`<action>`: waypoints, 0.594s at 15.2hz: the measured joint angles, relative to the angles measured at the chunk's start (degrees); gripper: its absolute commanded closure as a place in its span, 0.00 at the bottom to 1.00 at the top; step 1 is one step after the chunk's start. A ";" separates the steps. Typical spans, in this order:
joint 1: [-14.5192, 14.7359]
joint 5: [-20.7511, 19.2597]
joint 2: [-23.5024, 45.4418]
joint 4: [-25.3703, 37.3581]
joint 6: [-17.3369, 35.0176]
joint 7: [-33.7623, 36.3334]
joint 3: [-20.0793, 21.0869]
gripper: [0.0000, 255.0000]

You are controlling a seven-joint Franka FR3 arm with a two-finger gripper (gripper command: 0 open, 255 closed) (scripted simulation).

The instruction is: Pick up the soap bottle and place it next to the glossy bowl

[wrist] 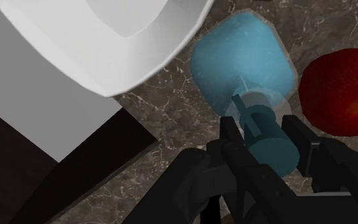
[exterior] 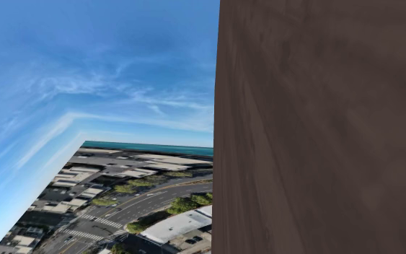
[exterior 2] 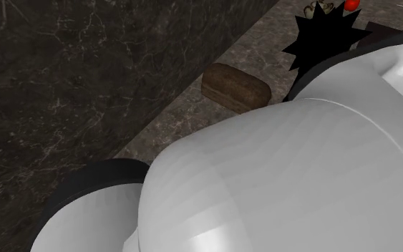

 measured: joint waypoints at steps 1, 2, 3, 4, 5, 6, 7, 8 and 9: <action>0.01 0.13 0.14 -0.64 0.74 -0.17 0.05 1.00; 0.01 0.30 0.33 -1.19 1.43 -0.32 0.13 1.00; 0.03 0.43 0.50 -1.64 2.01 -0.41 0.20 1.00; 0.13 0.53 0.55 -2.41 2.82 -0.52 0.26 1.00; 0.13 0.67 0.70 -2.92 3.43 -0.68 0.32 1.00; 0.17 0.76 0.74 -3.54 4.08 -0.82 0.36 1.00; 0.29 0.84 0.70 -4.50 4.97 -0.97 0.41 1.00; 0.31 1.01 0.89 -5.03 5.66 -1.09 0.49 1.00; 0.21 1.34 1.32 -5.46 6.43 -1.34 0.64 1.00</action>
